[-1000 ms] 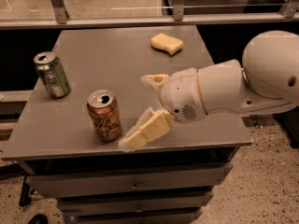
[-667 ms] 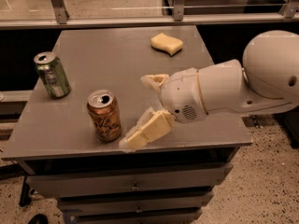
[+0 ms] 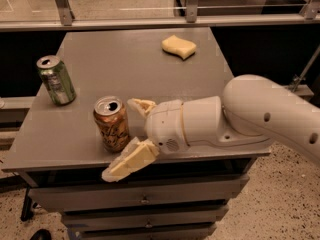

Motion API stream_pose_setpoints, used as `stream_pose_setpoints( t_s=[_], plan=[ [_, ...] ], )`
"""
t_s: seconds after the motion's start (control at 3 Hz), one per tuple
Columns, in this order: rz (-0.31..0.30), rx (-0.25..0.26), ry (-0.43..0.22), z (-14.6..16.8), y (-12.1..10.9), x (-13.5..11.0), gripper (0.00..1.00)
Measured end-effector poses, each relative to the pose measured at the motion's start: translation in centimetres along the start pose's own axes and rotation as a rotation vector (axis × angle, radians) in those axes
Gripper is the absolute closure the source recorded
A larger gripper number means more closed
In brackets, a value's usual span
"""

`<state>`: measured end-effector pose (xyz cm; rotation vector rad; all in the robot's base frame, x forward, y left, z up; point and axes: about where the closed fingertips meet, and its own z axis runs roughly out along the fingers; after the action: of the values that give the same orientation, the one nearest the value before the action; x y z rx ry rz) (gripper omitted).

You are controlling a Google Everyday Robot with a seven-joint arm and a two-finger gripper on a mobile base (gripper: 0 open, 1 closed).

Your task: Pick orange can

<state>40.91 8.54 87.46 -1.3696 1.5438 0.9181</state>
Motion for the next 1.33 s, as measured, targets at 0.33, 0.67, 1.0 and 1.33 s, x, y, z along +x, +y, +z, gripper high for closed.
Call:
stream_pose_setpoints(
  t_s=[0.33,0.67,1.0,1.33],
  plan=[
    [-0.004,-0.013,-0.059,3.3,0.2,1.1,0.00],
    [-0.006,0.004,-0.112,5.4,-0.5,1.7,0.00],
    [-0.007,0.037,-0.143,6.4,-1.4,1.6,0.16],
    [-0.011,0.064,-0.161,6.5,-2.1,1.3,0.39]
  ],
)
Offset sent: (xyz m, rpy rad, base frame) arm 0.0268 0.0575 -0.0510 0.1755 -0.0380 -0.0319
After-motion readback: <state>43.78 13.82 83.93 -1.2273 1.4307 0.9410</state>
